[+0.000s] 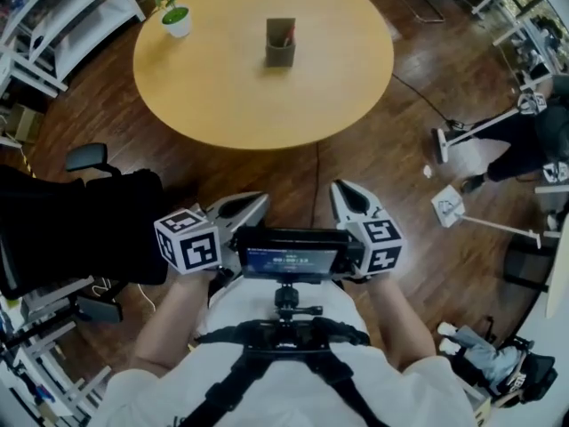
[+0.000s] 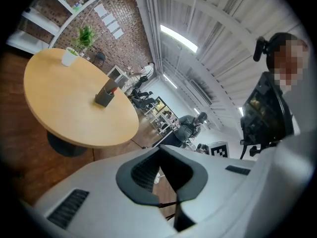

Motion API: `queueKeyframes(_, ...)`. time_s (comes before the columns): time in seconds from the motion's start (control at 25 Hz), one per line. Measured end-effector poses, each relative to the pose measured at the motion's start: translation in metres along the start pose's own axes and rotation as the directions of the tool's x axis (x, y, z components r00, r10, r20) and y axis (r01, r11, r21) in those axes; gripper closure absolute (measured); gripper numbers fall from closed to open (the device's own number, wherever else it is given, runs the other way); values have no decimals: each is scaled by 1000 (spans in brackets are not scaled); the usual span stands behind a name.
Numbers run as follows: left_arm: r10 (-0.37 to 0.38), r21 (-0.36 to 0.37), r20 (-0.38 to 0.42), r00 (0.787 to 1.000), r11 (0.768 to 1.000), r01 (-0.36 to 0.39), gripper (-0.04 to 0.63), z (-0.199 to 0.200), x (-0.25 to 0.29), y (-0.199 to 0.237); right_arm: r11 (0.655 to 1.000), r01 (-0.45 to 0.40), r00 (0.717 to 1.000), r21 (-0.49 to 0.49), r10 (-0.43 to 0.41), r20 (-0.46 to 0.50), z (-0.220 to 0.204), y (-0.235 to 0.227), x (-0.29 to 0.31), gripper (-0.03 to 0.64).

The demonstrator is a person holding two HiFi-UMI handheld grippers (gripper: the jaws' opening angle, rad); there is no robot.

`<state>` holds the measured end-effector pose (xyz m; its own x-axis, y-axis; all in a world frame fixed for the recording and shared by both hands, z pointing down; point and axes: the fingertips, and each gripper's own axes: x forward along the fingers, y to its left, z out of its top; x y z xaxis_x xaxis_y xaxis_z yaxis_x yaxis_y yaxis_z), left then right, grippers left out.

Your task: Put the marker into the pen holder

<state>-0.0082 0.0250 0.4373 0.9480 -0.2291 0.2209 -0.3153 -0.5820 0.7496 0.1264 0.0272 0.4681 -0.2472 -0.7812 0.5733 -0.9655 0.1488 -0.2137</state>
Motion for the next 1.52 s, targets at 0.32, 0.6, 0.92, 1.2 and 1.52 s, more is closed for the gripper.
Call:
queueKeyframes(0.32,59,-52,23,998,997,-58,595,-107,-11,-69,996,-85,996,-12,85,-24,-83,12,-78,580)
queueKeyframes(0.6,66,-16,38,997,998,-66,595,-140,-28,-109,995,-97,995,-32,98,0,-106,19,-124,580)
queueKeyframes(0.92,18,-5,-3,1000,1000,-18,595,-147,-35,-126,998,-56,998,-21,56,24,-111,30,-147,580)
queueKeyframes(1.2,0,21,-13,1000,1000,0,595,-142,-65,-124,1000,-23,999,15,23,33,-120,51,-151,580)
queueKeyframes(1.52,-14,49,-24,1000,999,15,595,-140,-91,-121,1000,-13,998,25,11,58,-123,80,-160,607)
